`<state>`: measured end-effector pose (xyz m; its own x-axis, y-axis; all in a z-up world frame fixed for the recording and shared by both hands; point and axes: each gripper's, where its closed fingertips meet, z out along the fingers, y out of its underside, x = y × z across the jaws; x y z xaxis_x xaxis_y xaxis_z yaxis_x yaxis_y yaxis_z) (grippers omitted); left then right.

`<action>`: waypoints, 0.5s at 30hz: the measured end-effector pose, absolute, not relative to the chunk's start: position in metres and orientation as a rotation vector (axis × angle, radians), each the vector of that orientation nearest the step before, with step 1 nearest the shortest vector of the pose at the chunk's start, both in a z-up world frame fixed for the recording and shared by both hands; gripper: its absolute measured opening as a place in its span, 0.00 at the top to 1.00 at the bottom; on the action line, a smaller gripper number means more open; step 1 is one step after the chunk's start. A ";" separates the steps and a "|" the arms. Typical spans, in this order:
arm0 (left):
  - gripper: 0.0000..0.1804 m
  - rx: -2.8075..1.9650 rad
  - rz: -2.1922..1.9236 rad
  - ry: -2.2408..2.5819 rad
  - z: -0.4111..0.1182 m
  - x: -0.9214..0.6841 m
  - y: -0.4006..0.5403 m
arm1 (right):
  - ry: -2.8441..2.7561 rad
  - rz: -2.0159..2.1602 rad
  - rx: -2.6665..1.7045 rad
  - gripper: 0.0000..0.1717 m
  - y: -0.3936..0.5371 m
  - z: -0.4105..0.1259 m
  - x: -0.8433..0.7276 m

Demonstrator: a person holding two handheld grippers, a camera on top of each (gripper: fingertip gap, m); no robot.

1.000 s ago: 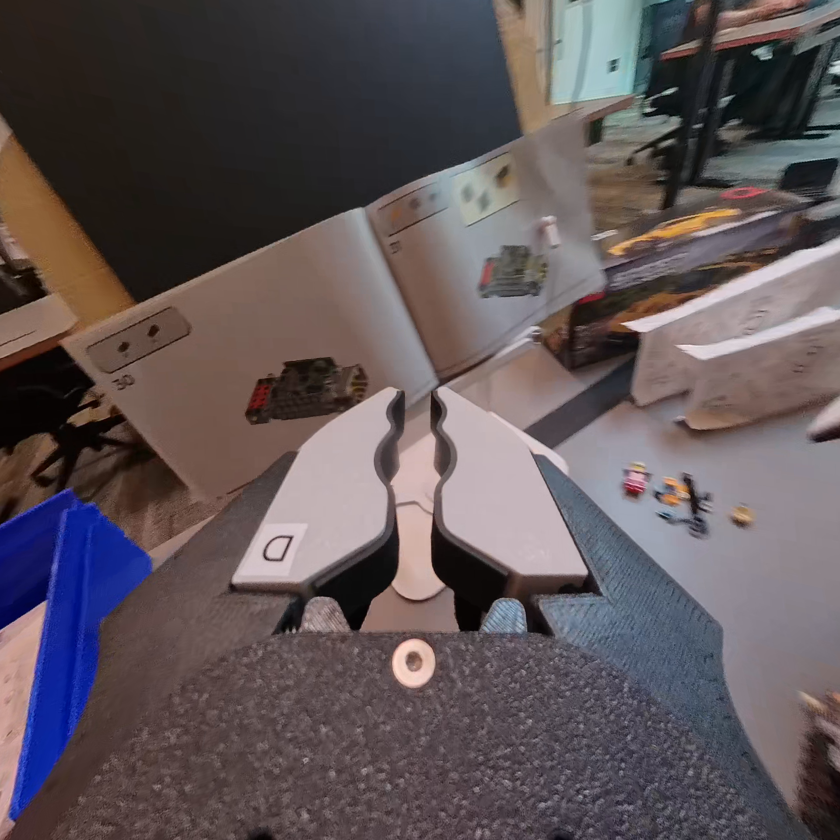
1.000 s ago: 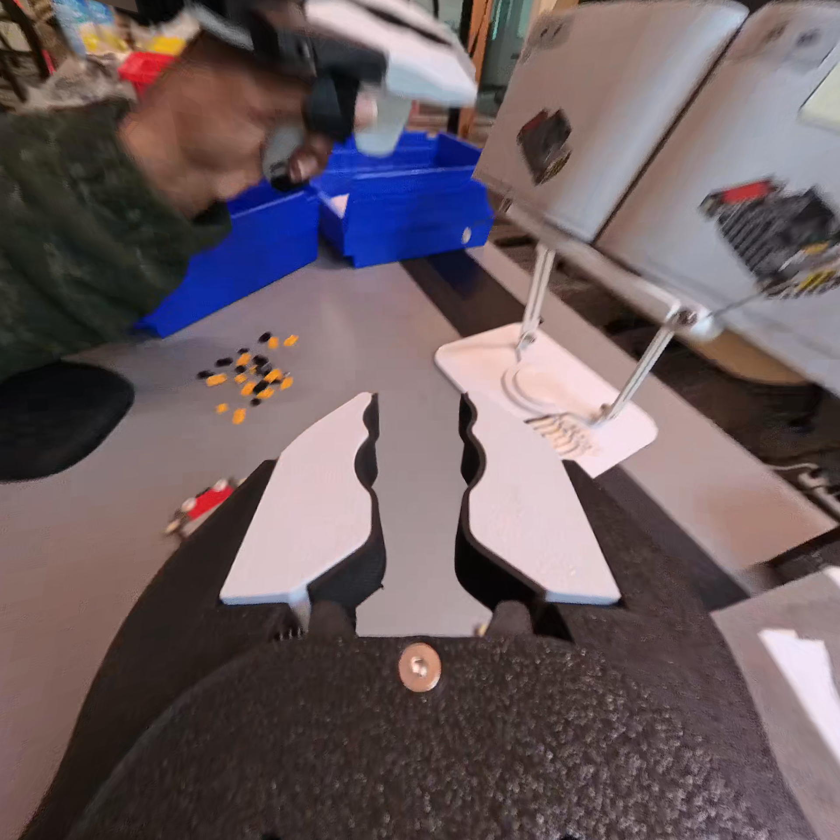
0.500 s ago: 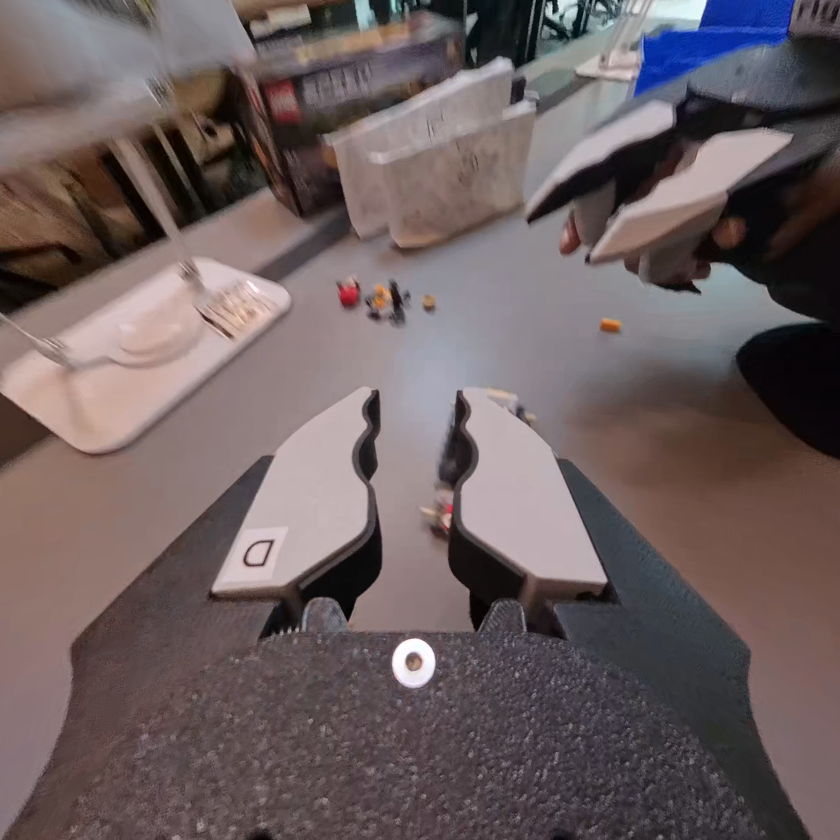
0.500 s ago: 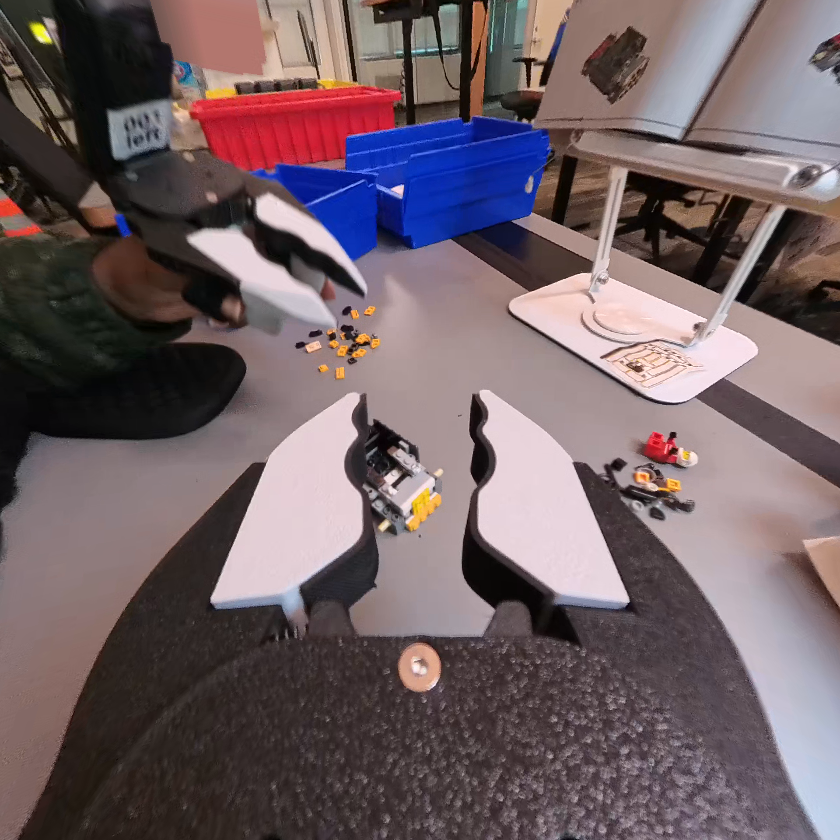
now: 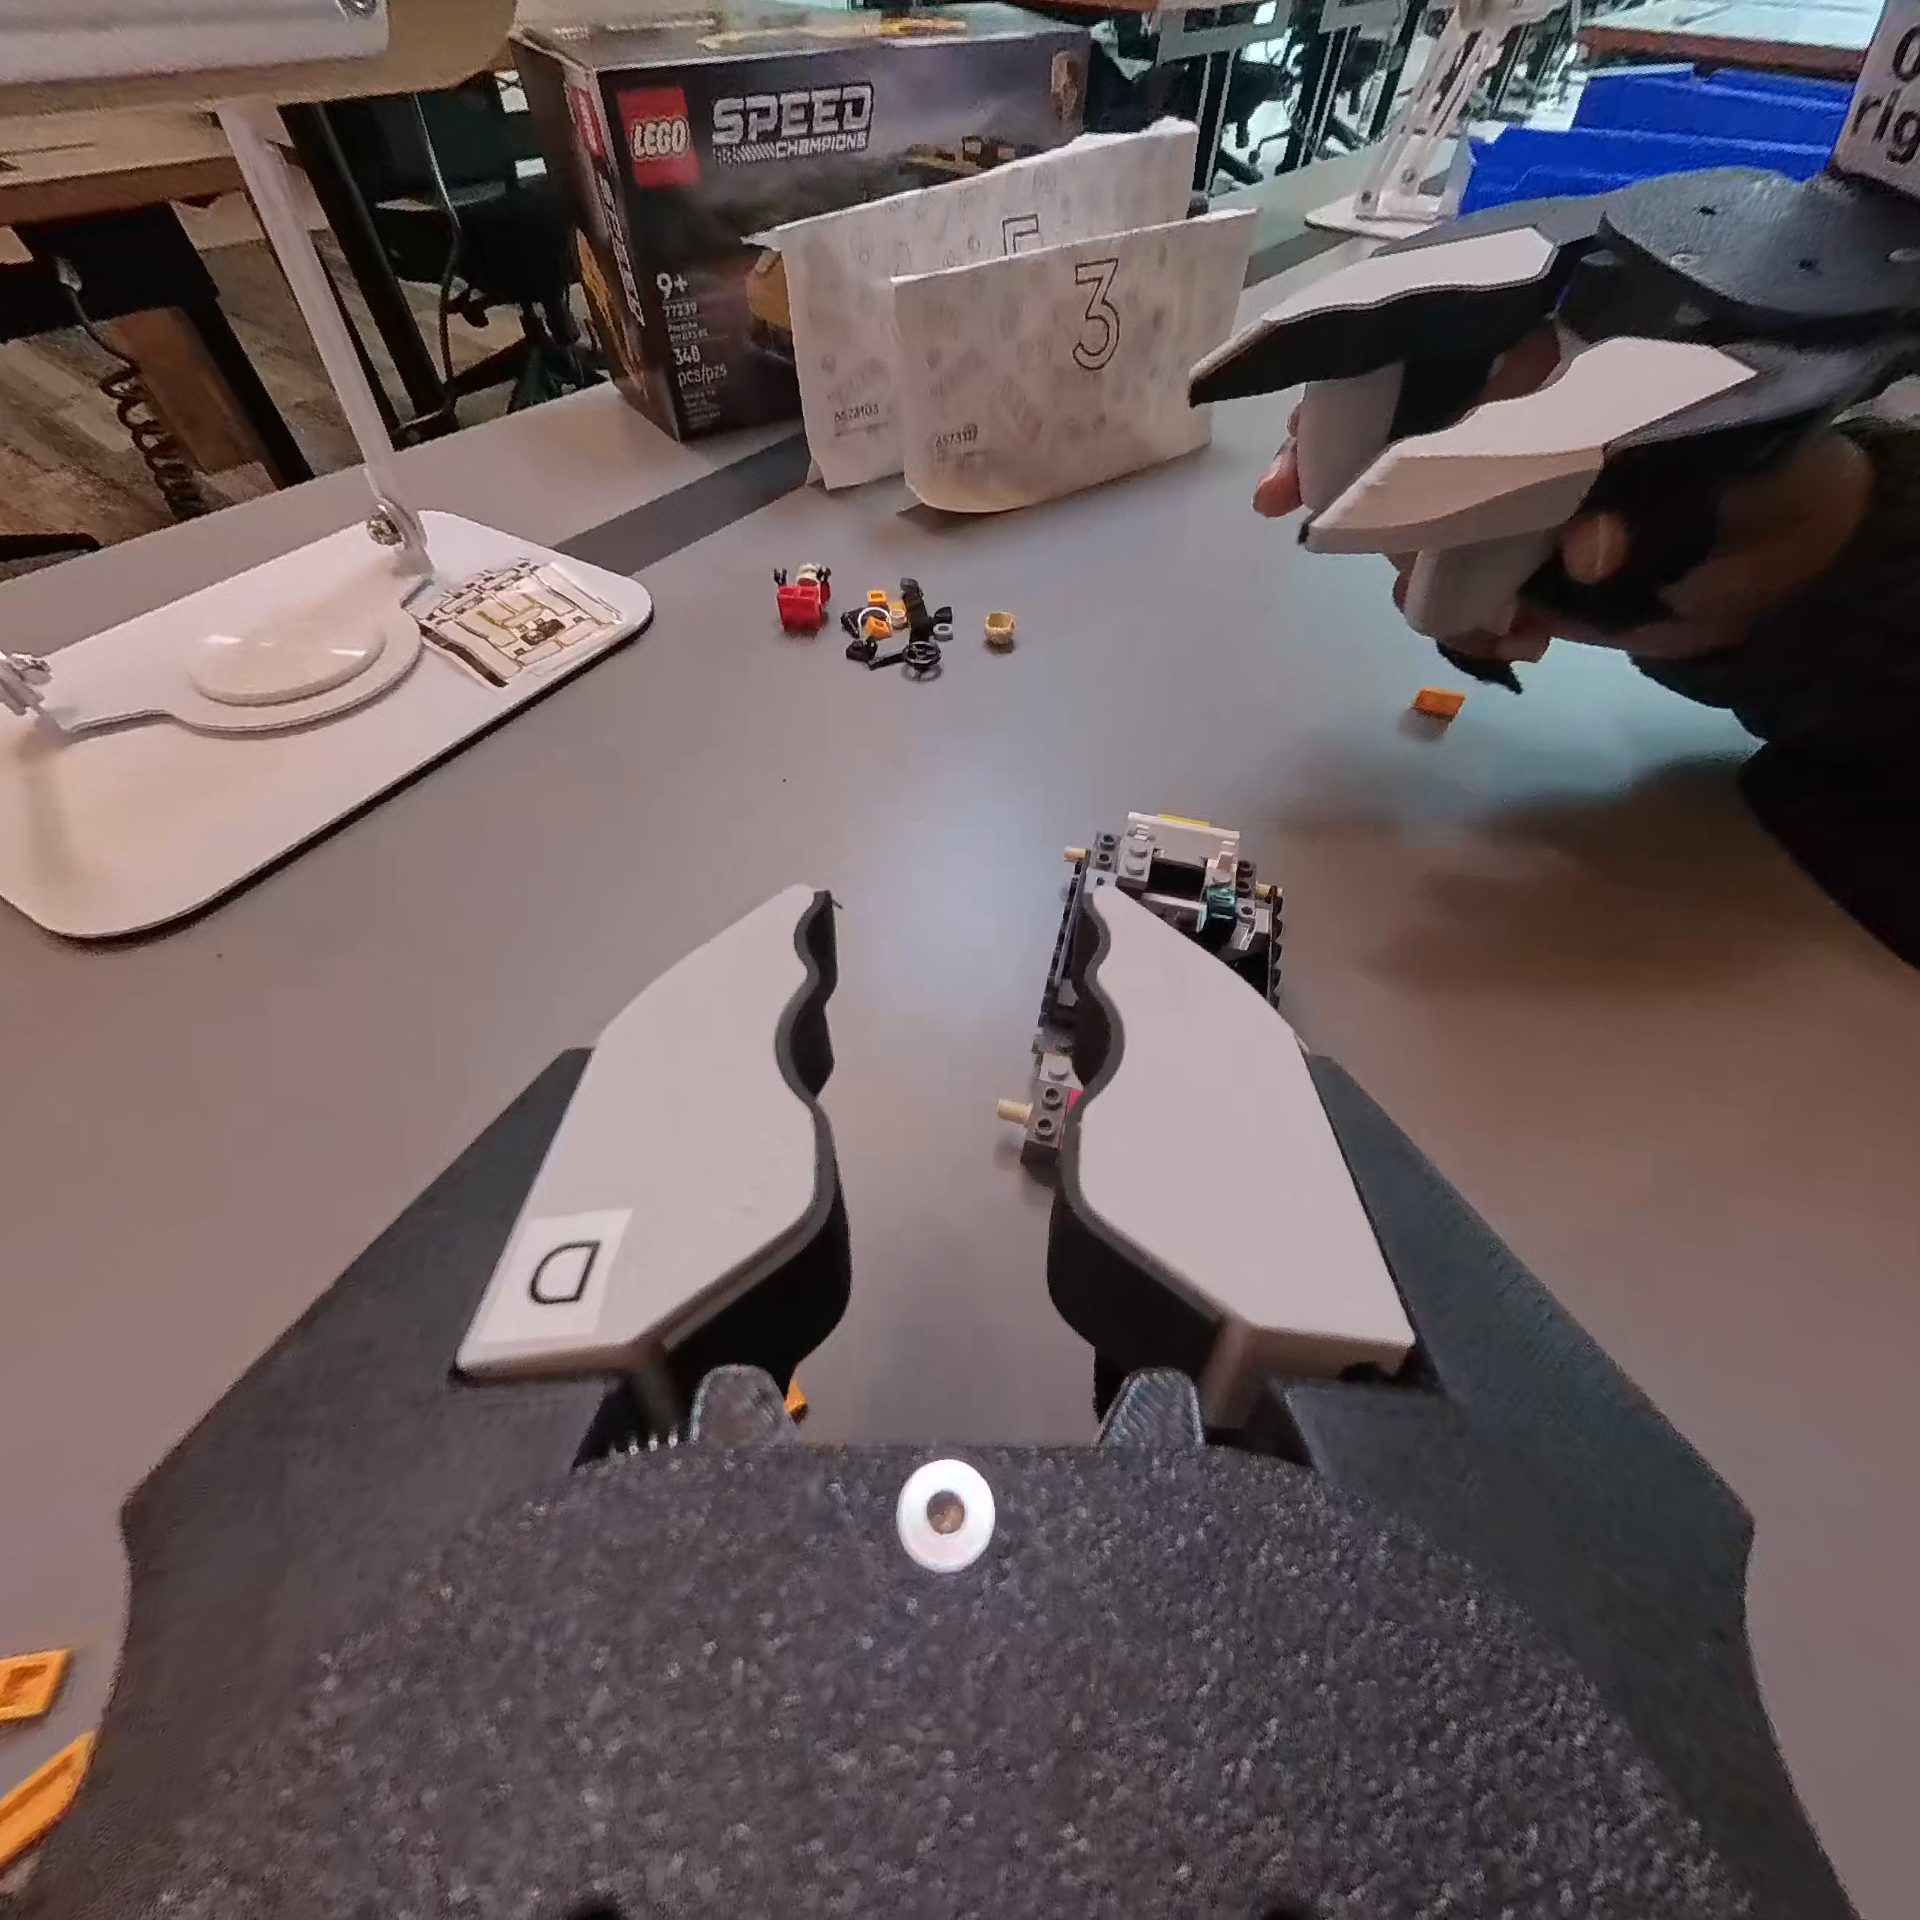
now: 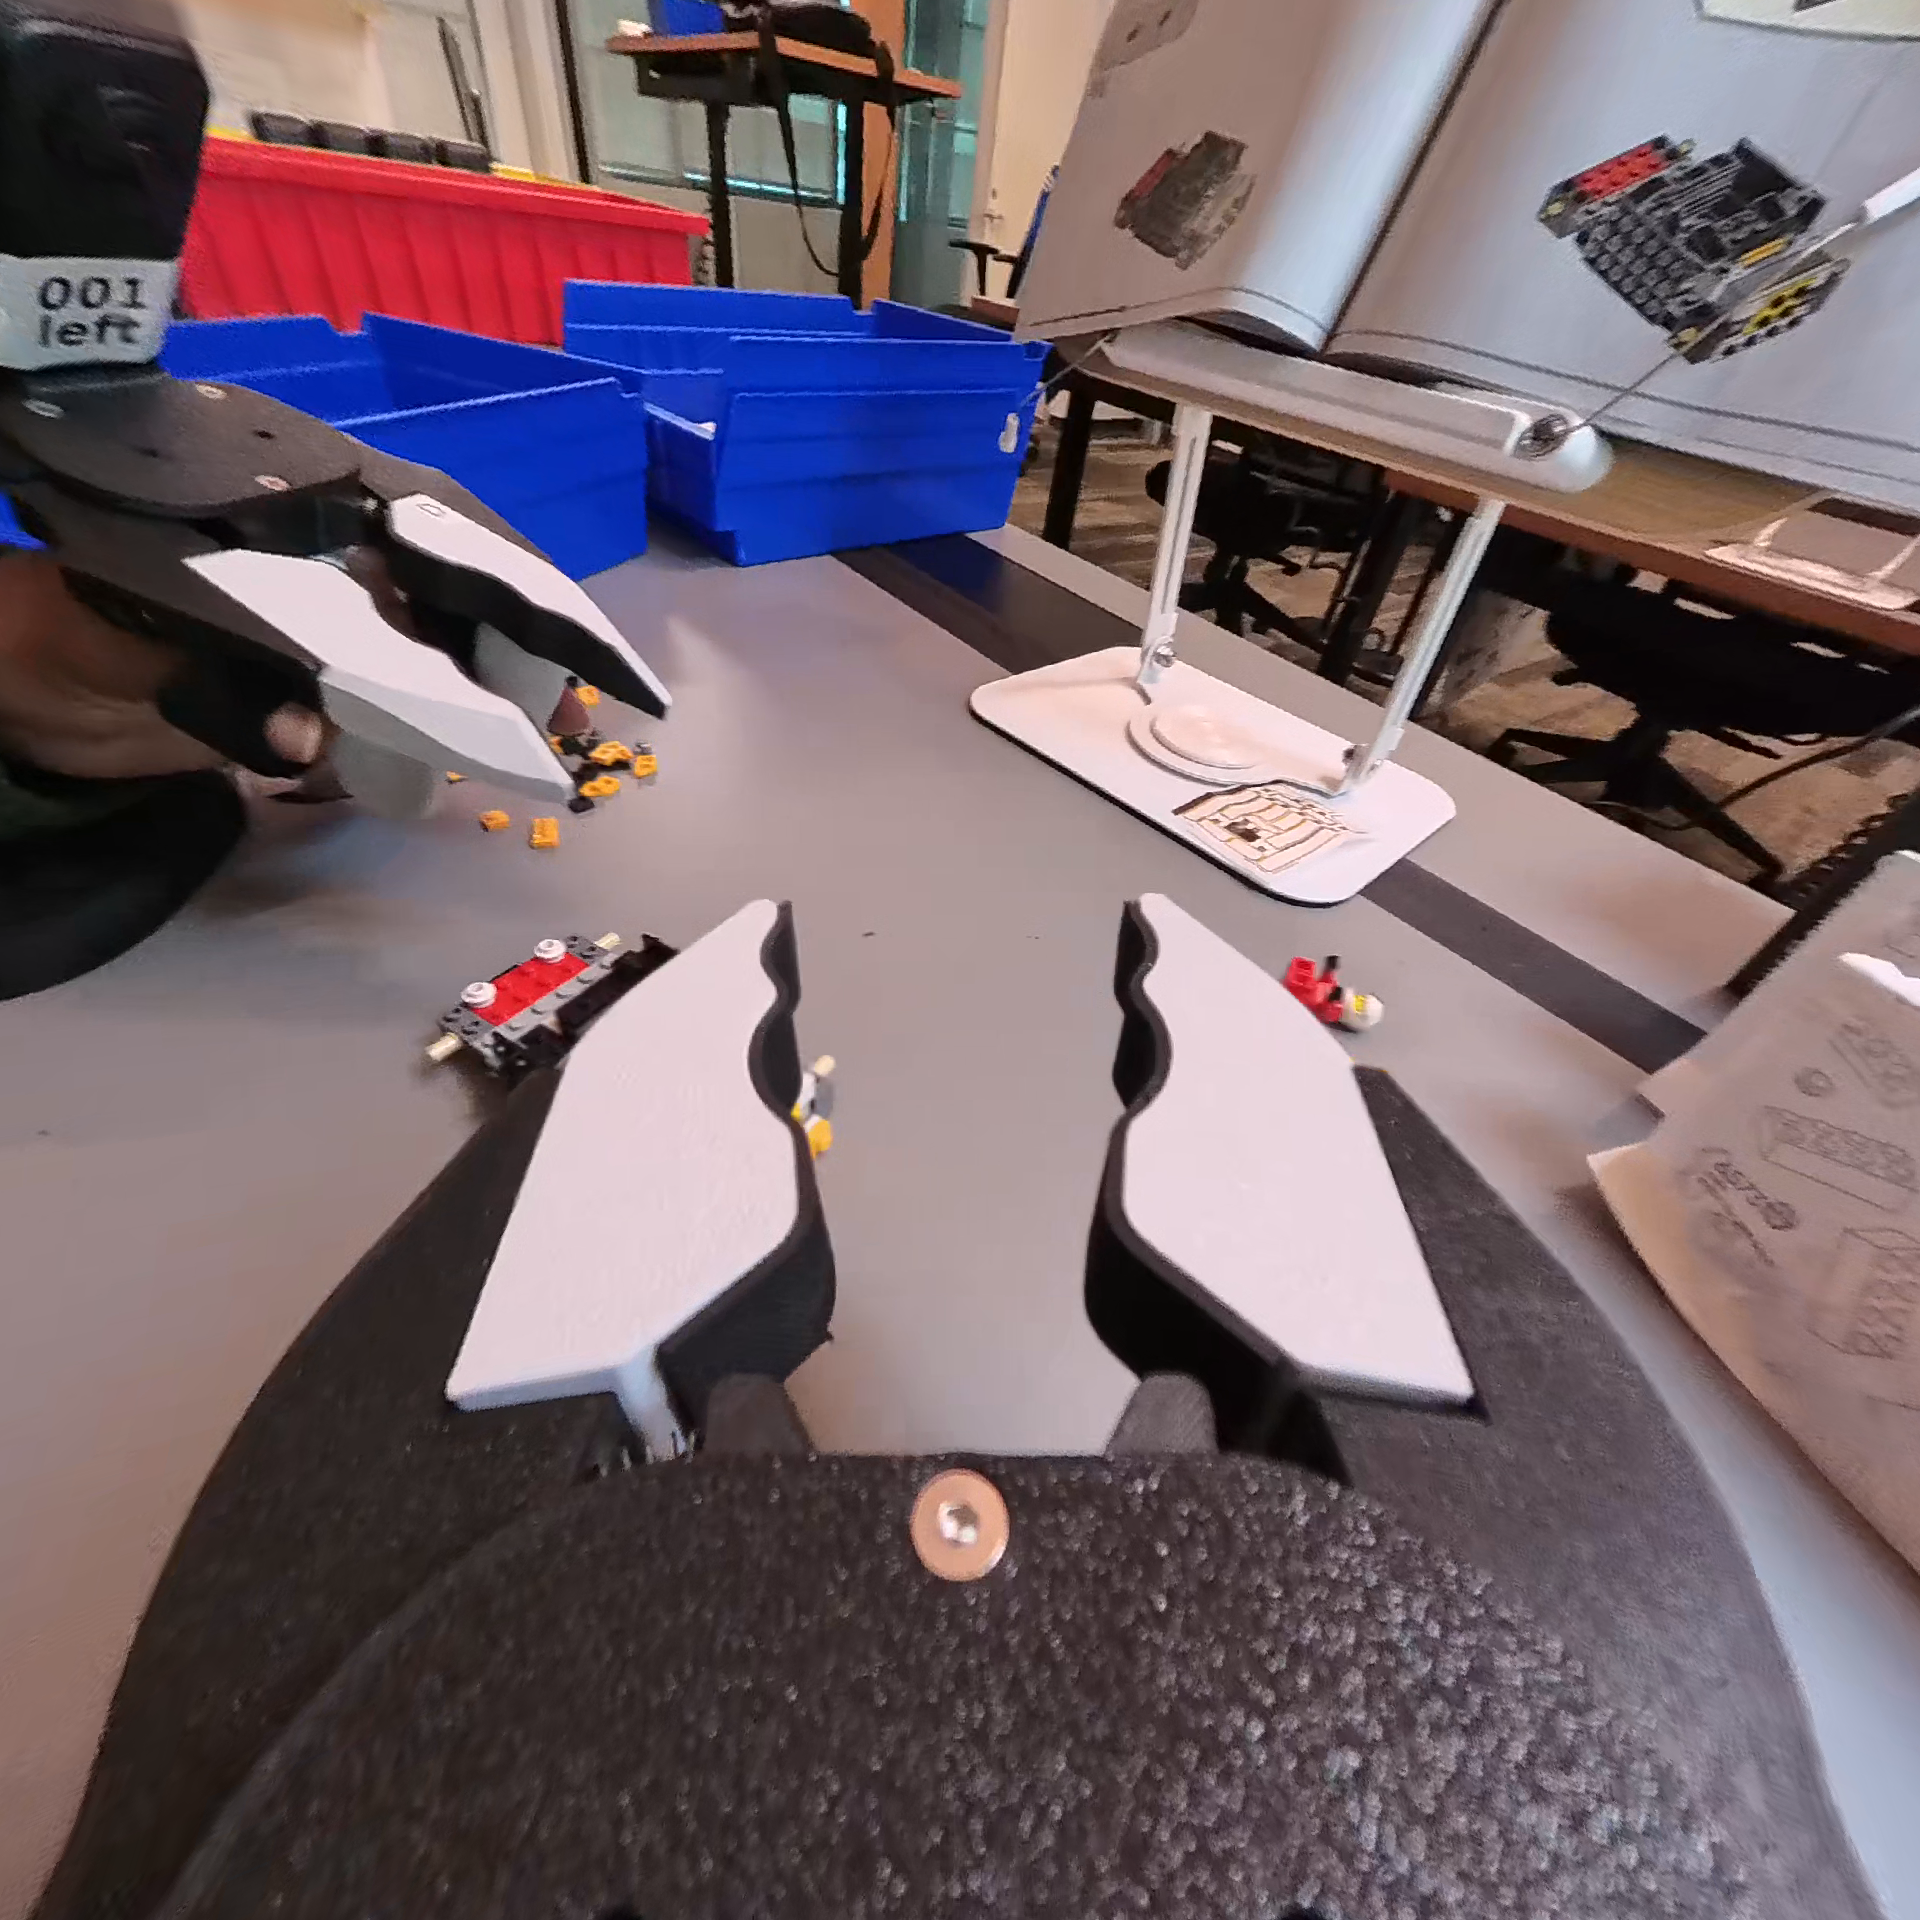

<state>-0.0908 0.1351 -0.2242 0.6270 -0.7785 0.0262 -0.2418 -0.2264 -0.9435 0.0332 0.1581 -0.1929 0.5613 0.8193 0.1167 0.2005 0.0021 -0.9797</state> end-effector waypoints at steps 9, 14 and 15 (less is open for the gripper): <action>0.83 -1.636 -0.633 0.714 -0.194 -0.101 0.135 | -0.765 0.515 -1.483 0.66 0.175 -0.178 0.056; 0.91 -1.596 -0.577 0.744 -0.186 -0.101 0.129 | -0.727 0.544 -1.485 0.69 0.176 -0.178 0.057; 0.92 -1.599 -0.571 0.753 -0.187 -0.100 0.129 | -0.728 0.548 -1.491 0.70 0.176 -0.180 0.057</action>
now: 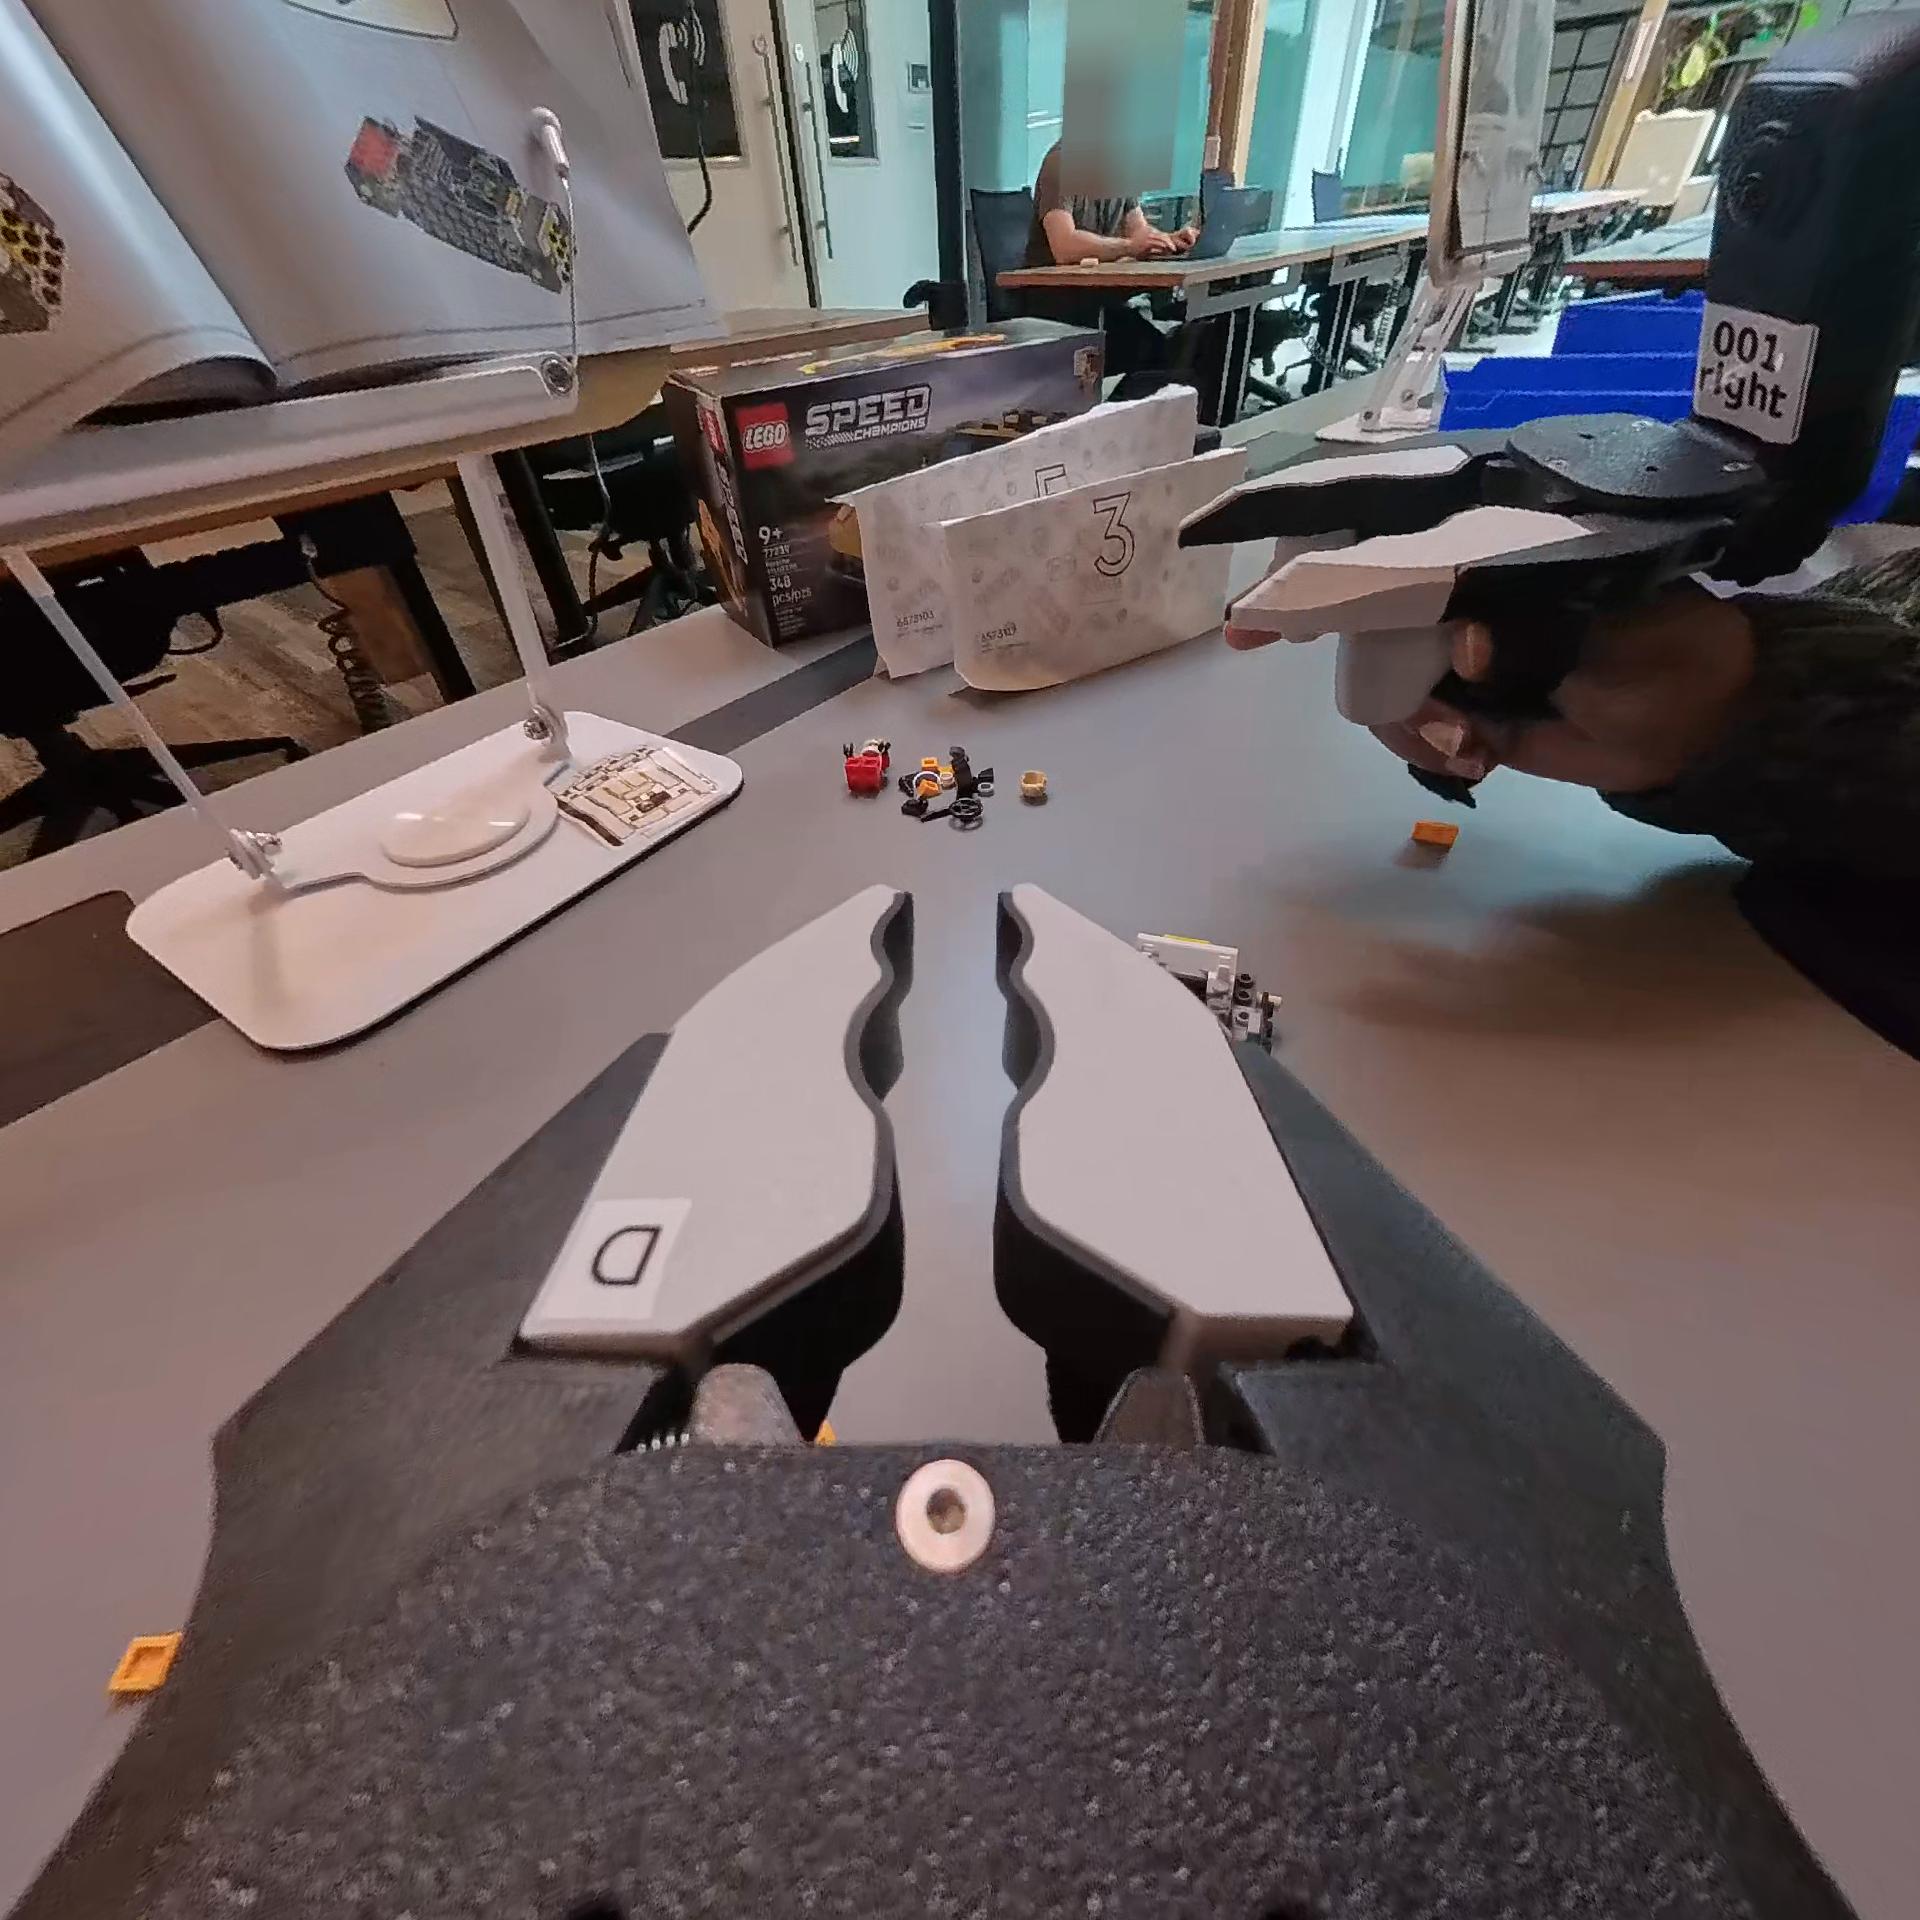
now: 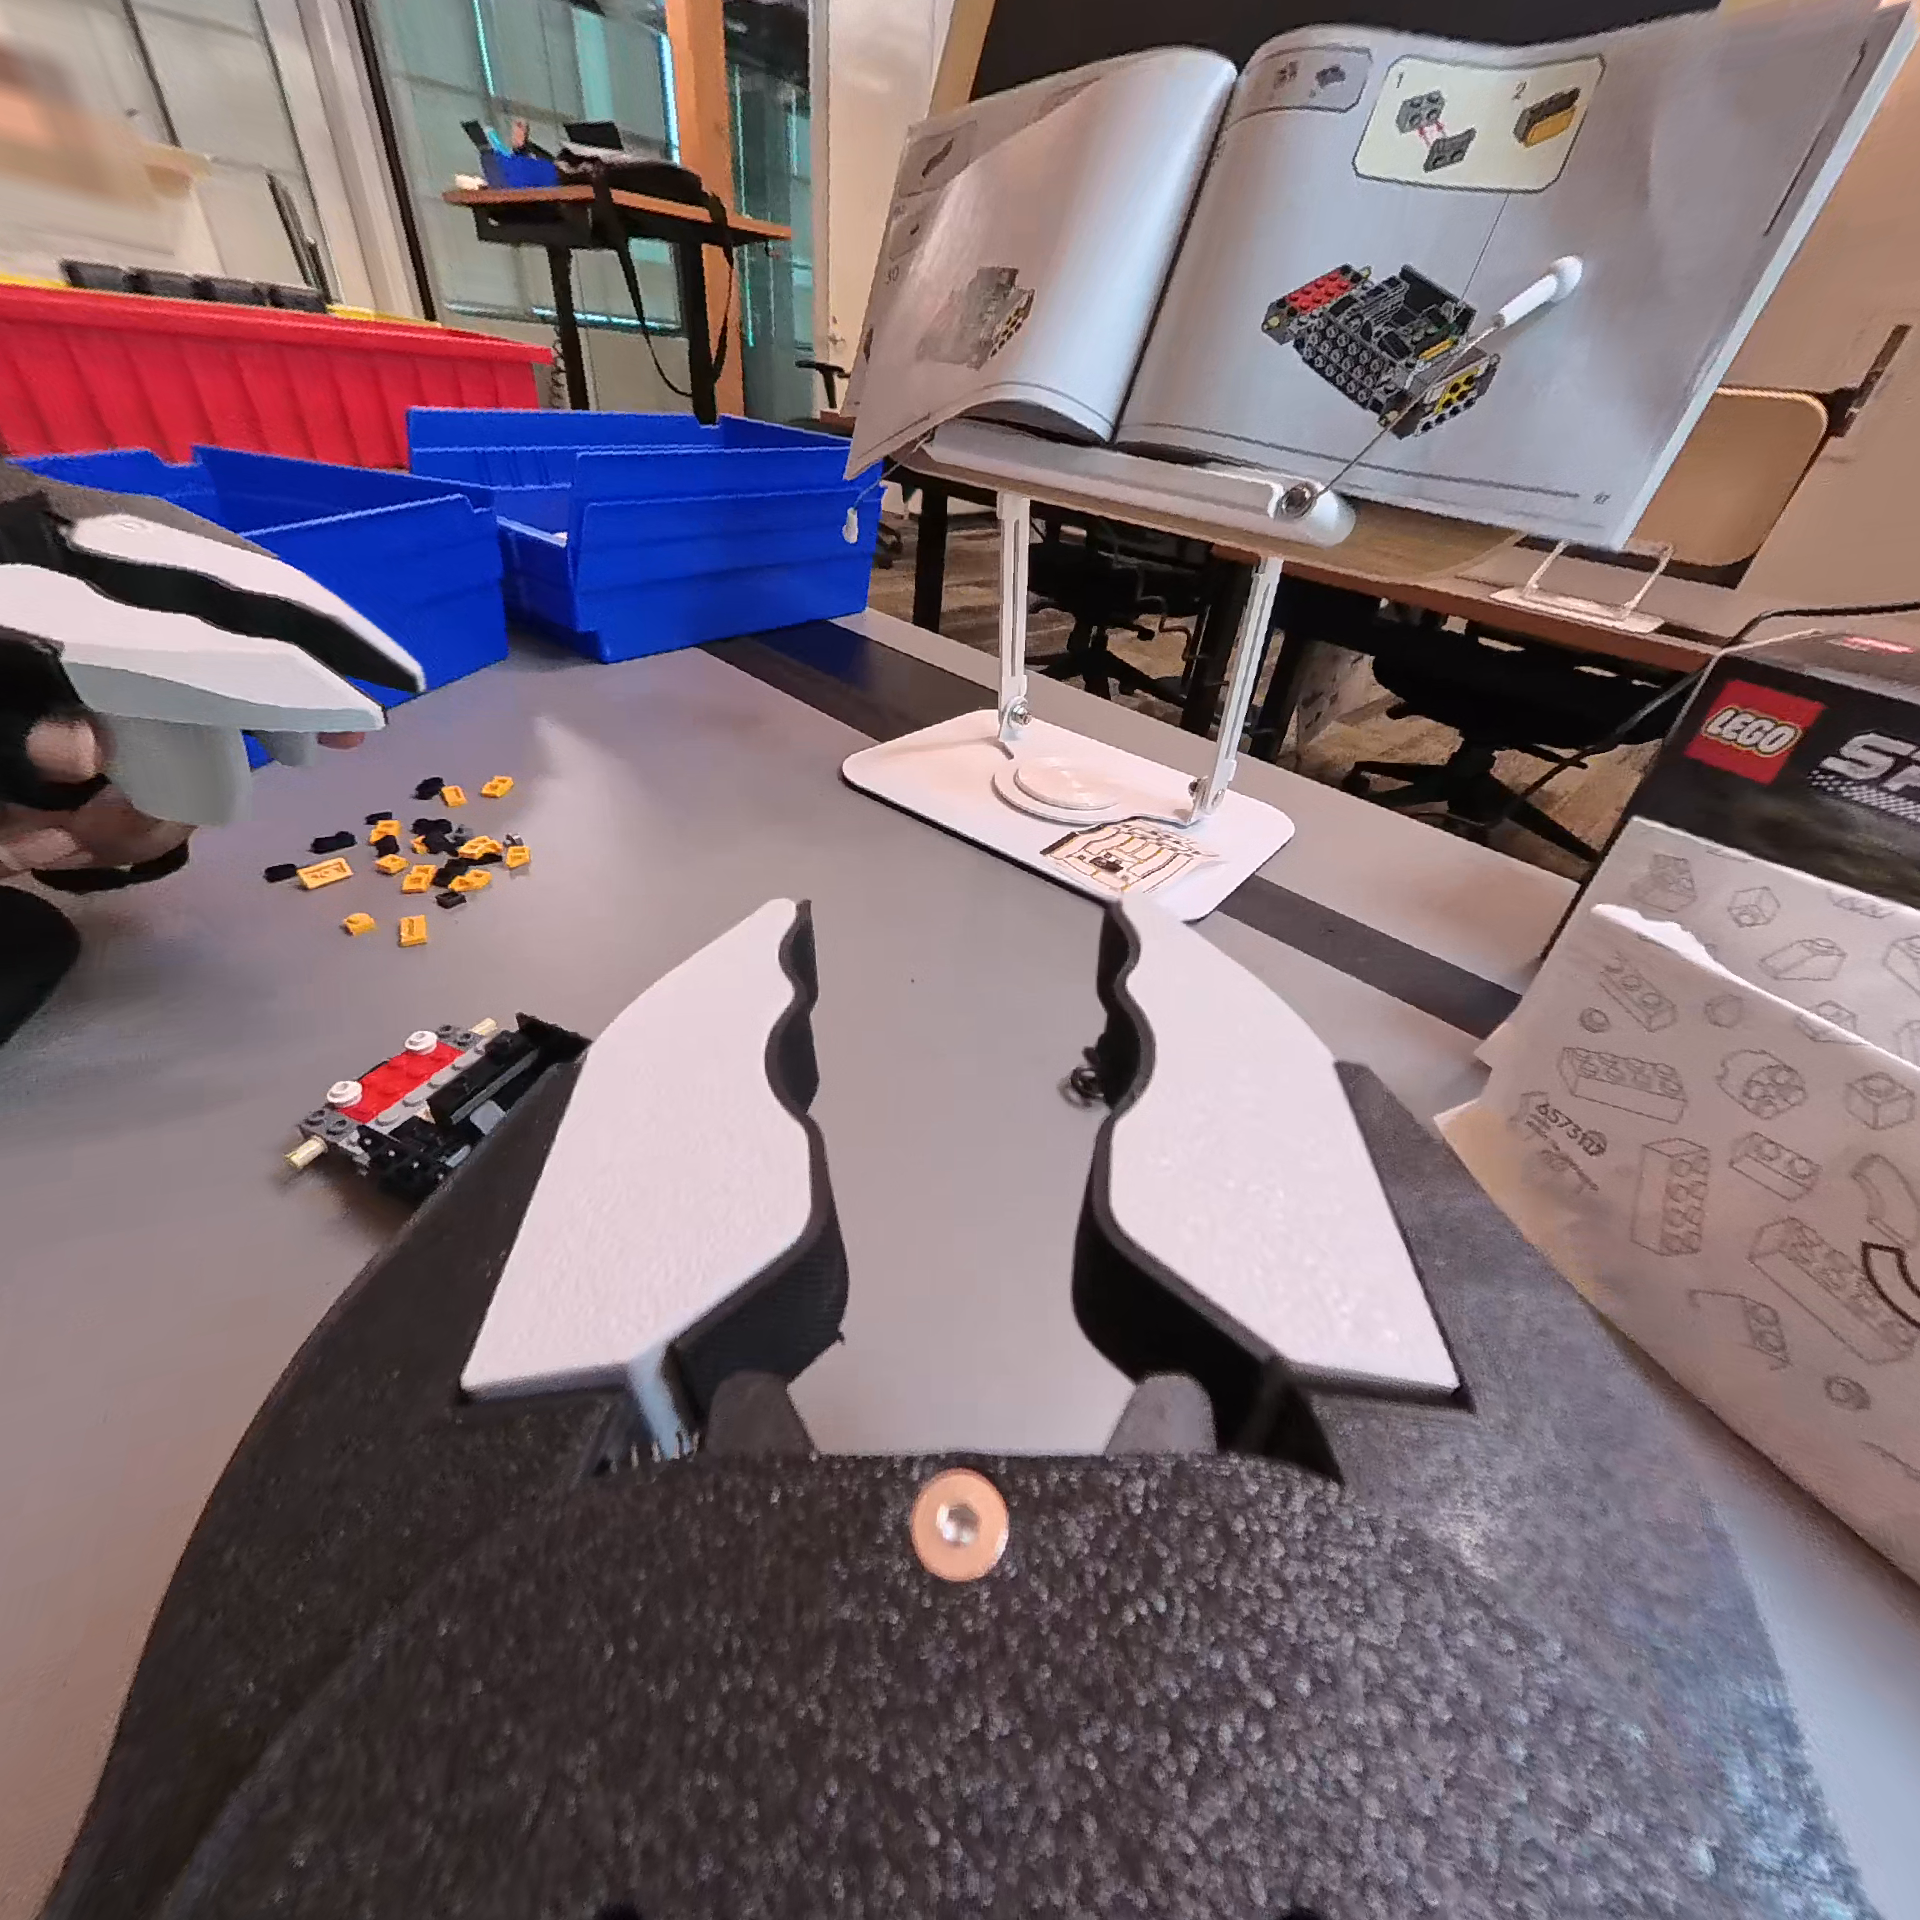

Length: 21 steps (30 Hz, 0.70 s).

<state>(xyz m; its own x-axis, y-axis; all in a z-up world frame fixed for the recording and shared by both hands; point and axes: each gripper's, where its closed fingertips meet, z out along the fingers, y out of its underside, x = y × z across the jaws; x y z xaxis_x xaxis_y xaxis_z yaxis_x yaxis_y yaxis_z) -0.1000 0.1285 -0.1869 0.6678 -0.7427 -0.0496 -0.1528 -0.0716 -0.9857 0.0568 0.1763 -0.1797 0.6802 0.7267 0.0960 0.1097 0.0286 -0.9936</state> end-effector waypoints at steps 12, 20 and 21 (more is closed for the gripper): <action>0.95 -1.595 -0.482 0.559 -0.175 -0.130 0.145 | -0.555 0.500 -1.459 0.77 0.187 -0.165 0.079; 0.98 -1.584 -0.488 0.507 -0.170 -0.140 0.148 | -0.482 0.481 -1.486 0.82 0.195 -0.168 0.091; 0.98 -1.584 -0.487 0.509 -0.170 -0.139 0.148 | -0.485 0.480 -1.488 0.83 0.194 -0.168 0.090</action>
<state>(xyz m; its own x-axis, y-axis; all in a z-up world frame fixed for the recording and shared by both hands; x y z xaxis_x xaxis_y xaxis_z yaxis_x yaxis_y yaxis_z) -0.1393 0.1476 -0.1699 0.8080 -0.5892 0.0088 -0.0342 -0.0618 -0.9975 0.0902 0.1945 -0.1683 0.8151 0.5793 0.0113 -0.0054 0.0271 -0.9996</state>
